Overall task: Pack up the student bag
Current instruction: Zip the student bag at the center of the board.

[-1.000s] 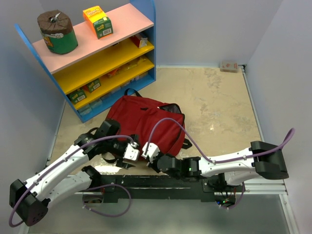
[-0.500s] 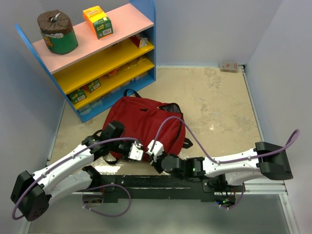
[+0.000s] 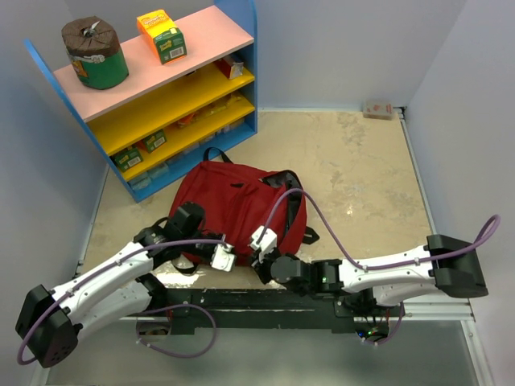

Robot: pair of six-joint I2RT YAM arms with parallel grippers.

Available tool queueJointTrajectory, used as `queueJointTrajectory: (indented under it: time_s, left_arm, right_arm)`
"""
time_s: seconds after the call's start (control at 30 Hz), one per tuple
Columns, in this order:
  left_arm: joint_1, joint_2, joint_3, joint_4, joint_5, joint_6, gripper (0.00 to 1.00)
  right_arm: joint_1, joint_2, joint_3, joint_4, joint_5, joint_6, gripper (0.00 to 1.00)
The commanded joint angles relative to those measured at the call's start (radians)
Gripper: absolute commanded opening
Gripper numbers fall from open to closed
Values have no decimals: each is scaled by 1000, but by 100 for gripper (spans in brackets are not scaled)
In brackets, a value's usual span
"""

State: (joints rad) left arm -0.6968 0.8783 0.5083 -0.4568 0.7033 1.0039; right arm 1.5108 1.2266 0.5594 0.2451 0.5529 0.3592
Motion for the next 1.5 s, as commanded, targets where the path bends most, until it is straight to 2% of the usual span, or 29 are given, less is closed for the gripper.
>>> queueJointTrajectory:
  time_s: [0.0,0.2,0.33,0.5,0.57,0.6,0.73,0.77,0.8,0.9,1.07,1.2,1.33,1.47]
  left_arm:
    - [2,-16,-22,-39,-34,70,0]
    - [-1,-27,-19,-75,-47,127,0]
    - [-1,-32,-20,-83,-54,136,0]
    - [-1,-36,-14,-86,-48,134,0]
    - [-1,-39,-13,-80,-47,122,0]
    - [-1,-39,-11,-79,-44,121,0]
    - [-1,-42,-10,-75,-45,111,0]
    - [-1,-44,-10,-77,-45,111,0]
    - [-1,-44,-8,-77,-45,111,0]
    - [-1,-48,-10,-77,-42,108,0]
    - [-1,-58,-11,-69,-41,99,0]
    - [-1,-61,-14,-65,-48,99,0]
    - [0,-65,-13,-63,-48,96,0]
    - [2,-62,-7,-63,-42,91,0]
  right_arm:
    - [3,-82,5,69,113,56,0]
    - [0,-122,-18,20,225,162,0]
    - [-1,-141,-26,-9,240,221,11]
    - [-1,-161,-36,-17,236,231,17]
    - [-3,-148,-35,-4,223,228,11]
    - [-3,-145,-35,-1,219,225,1]
    - [-1,-125,-26,-13,194,230,0]
    - [-3,-124,-24,-18,176,230,4]
    - [-3,-128,-24,-26,162,230,25]
    - [-1,-180,-18,-101,136,253,55]
    - [-1,-283,-26,-242,117,279,61]
    - [-1,-323,-18,-317,44,284,58]
    - [-3,-291,-16,-320,-51,245,55]
    - [-1,-185,48,-385,-90,224,54]
